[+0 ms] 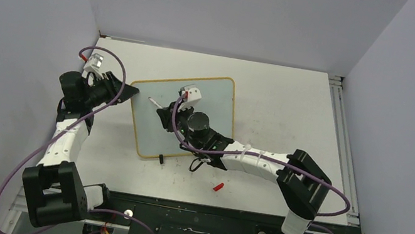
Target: Write a sentence on the whiteboard
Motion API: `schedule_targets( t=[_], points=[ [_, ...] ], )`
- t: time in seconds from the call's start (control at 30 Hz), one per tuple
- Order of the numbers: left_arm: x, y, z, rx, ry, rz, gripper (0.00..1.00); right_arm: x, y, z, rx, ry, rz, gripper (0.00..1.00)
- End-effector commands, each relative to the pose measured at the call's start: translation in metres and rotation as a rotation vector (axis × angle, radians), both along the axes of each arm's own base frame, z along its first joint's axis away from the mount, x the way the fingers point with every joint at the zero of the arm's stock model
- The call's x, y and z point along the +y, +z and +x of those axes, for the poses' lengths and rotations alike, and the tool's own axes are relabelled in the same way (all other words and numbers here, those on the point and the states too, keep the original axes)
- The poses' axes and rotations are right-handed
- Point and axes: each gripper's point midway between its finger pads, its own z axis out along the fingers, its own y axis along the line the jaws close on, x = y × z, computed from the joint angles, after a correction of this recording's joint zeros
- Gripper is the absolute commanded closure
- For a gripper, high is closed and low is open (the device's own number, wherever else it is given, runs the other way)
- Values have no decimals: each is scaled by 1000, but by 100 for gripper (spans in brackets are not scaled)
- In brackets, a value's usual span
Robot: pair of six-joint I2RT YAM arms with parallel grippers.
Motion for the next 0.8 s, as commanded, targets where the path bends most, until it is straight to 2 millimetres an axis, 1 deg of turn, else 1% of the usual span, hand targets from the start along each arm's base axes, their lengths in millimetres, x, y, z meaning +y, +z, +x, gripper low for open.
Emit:
schedule_targets(
  t=[0.0, 0.33, 0.57, 0.77],
  points=[
    [-3, 9, 2, -45, -26, 18, 68, 9, 23, 5, -38, -9, 60, 95],
    [-3, 9, 2, -48, -27, 19, 69, 19, 11, 2, -21, 32, 28, 95],
    [-3, 9, 2, -47, -28, 18, 70, 22, -5, -2, 7, 54, 6, 95],
    [-3, 10, 1, -50, -29, 19, 70, 22, -20, -9, 27, 66, -20, 95]
  ],
)
